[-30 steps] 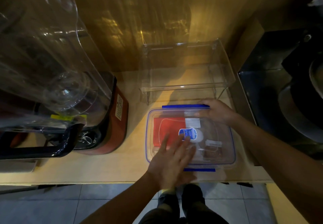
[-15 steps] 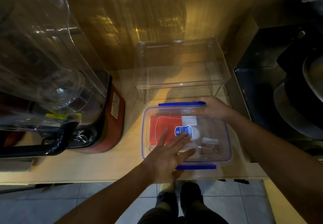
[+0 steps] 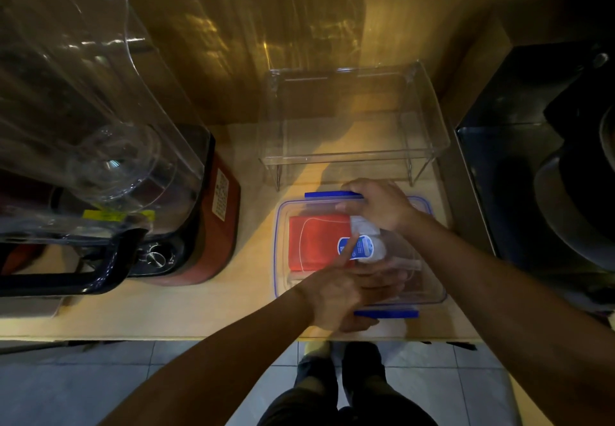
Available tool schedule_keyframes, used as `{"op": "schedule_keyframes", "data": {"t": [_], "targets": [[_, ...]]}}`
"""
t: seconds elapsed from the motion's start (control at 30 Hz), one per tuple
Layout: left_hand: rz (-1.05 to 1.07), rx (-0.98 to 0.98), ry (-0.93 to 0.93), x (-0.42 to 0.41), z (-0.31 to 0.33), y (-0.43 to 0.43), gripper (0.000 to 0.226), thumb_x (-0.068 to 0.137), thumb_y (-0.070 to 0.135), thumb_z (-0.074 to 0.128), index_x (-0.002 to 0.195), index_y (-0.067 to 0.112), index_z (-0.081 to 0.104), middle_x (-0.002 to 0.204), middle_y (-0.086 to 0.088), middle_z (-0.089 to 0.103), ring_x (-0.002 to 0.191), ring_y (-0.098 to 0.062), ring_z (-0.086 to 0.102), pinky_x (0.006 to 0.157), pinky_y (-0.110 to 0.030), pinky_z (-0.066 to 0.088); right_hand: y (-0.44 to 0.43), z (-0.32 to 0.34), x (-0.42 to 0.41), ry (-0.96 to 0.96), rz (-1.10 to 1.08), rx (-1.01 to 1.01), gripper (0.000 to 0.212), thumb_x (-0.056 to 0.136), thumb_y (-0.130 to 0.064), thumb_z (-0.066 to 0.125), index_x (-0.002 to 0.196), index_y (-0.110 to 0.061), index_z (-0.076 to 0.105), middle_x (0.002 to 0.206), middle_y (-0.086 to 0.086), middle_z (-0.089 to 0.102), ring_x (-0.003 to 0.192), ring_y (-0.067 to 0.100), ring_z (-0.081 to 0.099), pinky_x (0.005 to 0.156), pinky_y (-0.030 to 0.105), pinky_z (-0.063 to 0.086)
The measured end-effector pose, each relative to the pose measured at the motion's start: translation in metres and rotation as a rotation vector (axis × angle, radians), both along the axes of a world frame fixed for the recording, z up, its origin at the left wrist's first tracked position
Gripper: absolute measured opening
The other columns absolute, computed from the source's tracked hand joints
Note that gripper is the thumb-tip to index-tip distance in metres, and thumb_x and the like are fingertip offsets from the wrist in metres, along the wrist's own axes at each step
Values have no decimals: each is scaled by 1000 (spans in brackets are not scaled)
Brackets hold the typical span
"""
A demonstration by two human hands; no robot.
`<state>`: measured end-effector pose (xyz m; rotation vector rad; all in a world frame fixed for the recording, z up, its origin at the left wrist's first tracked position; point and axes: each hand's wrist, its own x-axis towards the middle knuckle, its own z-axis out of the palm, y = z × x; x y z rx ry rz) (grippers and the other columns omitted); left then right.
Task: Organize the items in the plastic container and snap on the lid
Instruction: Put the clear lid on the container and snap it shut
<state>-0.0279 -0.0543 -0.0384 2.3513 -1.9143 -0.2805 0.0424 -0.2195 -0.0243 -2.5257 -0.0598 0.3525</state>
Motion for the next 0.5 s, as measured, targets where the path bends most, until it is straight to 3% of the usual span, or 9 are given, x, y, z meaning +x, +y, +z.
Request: {"op": "schedule_keyframes", "data": {"t": [0.1, 0.23, 0.37, 0.43, 0.5], "targets": [[5, 16, 78, 1, 0, -1, 54, 93, 36, 43, 143, 17, 31, 154, 0, 28, 146, -17, 6, 105, -64, -23, 1, 0, -1, -51, 29, -11, 39, 86, -44, 60, 113, -16, 66, 112, 6, 70, 102, 25, 62, 91, 38, 46], [-14, 18, 87, 1, 0, -1, 51, 95, 35, 40, 143, 17, 32, 154, 0, 28, 146, -17, 6, 106, -62, -24, 1, 0, -4, -123, 82, -13, 33, 90, -37, 58, 105, -10, 69, 102, 11, 71, 91, 26, 62, 81, 37, 47], [-13, -17, 83, 3, 0, 2, 50, 94, 37, 38, 141, 19, 36, 152, 1, 33, 145, -17, 13, 109, -64, -15, 2, -4, -7, -111, 70, -71, 43, 91, -44, 51, 122, -15, 60, 122, 7, 65, 111, 22, 56, 95, 34, 35], [124, -73, 52, 2, 0, 4, 48, 94, 40, 37, 139, 23, 39, 149, 1, 39, 143, -18, 22, 113, -63, -5, -3, -8, -16, -140, 27, -157, 49, 93, -49, 45, 132, -19, 51, 135, 2, 56, 125, 19, 46, 101, 33, 25], [500, -128, 35, 1, -1, 9, 51, 94, 47, 32, 141, 28, 33, 150, 0, 37, 143, -21, 23, 115, -60, 2, -14, -14, -30, -173, -72, -203, 51, 94, -49, 40, 135, -20, 46, 142, 2, 49, 130, 19, 40, 102, 32, 20]]}}
